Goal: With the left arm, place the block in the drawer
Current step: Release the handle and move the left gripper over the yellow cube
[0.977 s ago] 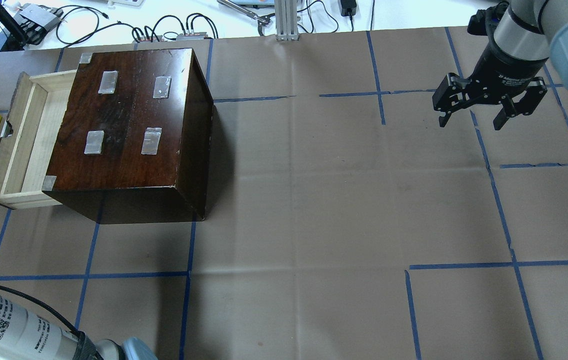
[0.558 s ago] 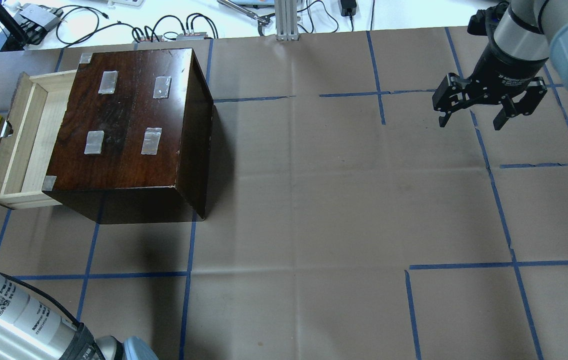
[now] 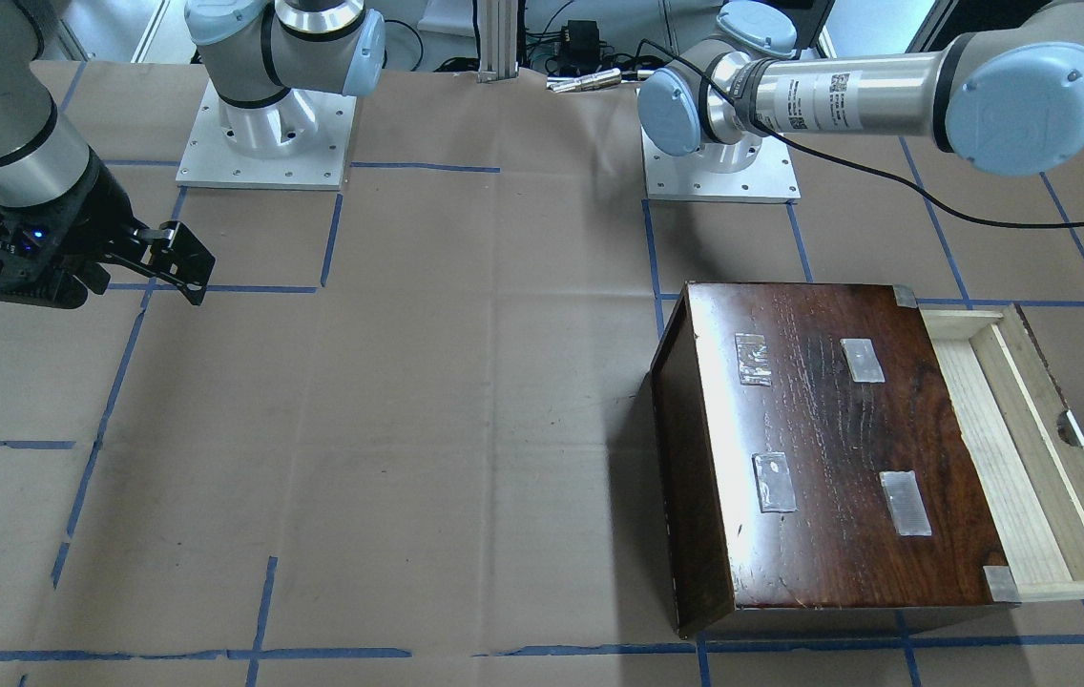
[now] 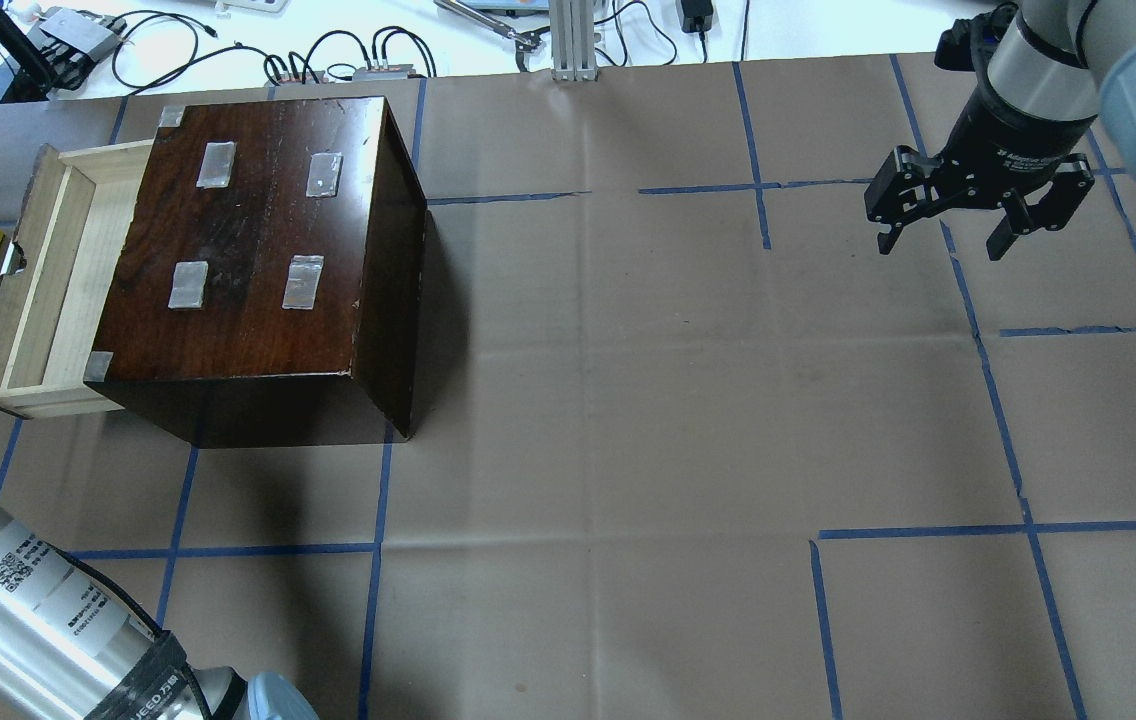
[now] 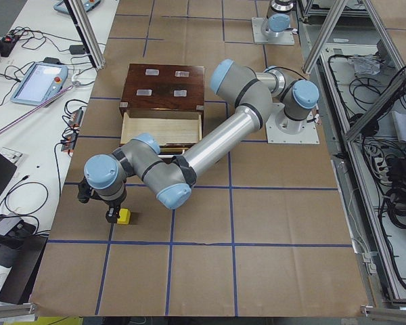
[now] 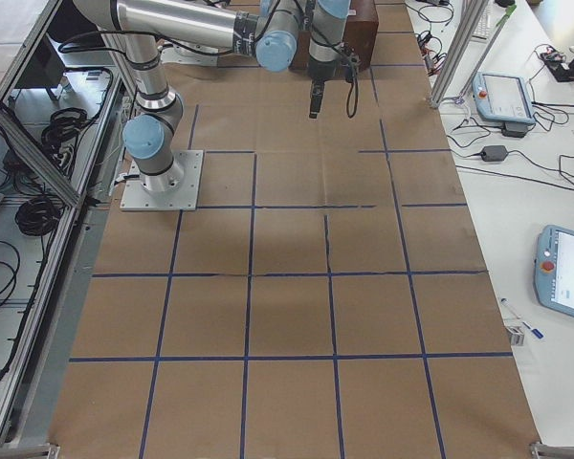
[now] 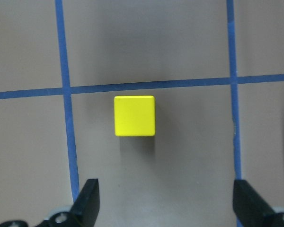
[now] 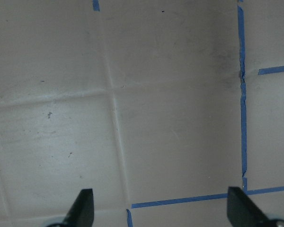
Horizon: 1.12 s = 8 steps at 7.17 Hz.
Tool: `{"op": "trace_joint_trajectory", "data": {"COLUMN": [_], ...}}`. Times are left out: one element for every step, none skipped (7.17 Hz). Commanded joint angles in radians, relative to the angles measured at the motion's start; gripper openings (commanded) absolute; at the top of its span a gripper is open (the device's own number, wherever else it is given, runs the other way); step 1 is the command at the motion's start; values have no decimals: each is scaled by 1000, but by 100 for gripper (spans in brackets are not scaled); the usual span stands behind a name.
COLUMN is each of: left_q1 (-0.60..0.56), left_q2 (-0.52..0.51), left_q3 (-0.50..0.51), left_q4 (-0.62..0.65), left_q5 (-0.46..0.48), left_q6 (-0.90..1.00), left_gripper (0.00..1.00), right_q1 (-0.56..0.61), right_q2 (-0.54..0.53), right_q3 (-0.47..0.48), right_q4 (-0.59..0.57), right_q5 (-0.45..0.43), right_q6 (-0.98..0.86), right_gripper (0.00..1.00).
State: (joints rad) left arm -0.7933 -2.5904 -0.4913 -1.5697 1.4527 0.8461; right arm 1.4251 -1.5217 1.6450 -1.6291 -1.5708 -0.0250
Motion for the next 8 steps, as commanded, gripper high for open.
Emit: {"op": "trace_joint_trajectory", "data": {"left_q1": [-4, -10, -11, -11, -14, -15, -15, -15], "left_q2": [-120, -164, -183, -186, -200, -224, -232, -243], "left_q3": [162, 189, 192, 189, 188, 191, 191, 191], "left_q4": [-48, -50, -50, -52, -52, -52, -52, -50], "left_q5": [-2, 0, 1, 3, 6, 3, 5, 5], "left_q6": [7, 7, 5, 5, 2, 1, 1, -1], "left_gripper": [98, 98, 98, 98, 98, 98, 98, 98], "right_q1": [0, 0, 0, 0, 0, 0, 0, 0], "right_q2": [0, 0, 0, 0, 0, 0, 0, 0], "right_q3": [1, -1, -1, 1, 1, 1, -1, -1], "right_q4": [0, 0, 0, 0, 0, 0, 0, 0], "right_q5": [0, 0, 0, 0, 0, 0, 0, 0], "right_q6": [0, 0, 0, 0, 0, 0, 0, 0], "right_gripper": [100, 100, 100, 100, 100, 100, 100, 100]}}
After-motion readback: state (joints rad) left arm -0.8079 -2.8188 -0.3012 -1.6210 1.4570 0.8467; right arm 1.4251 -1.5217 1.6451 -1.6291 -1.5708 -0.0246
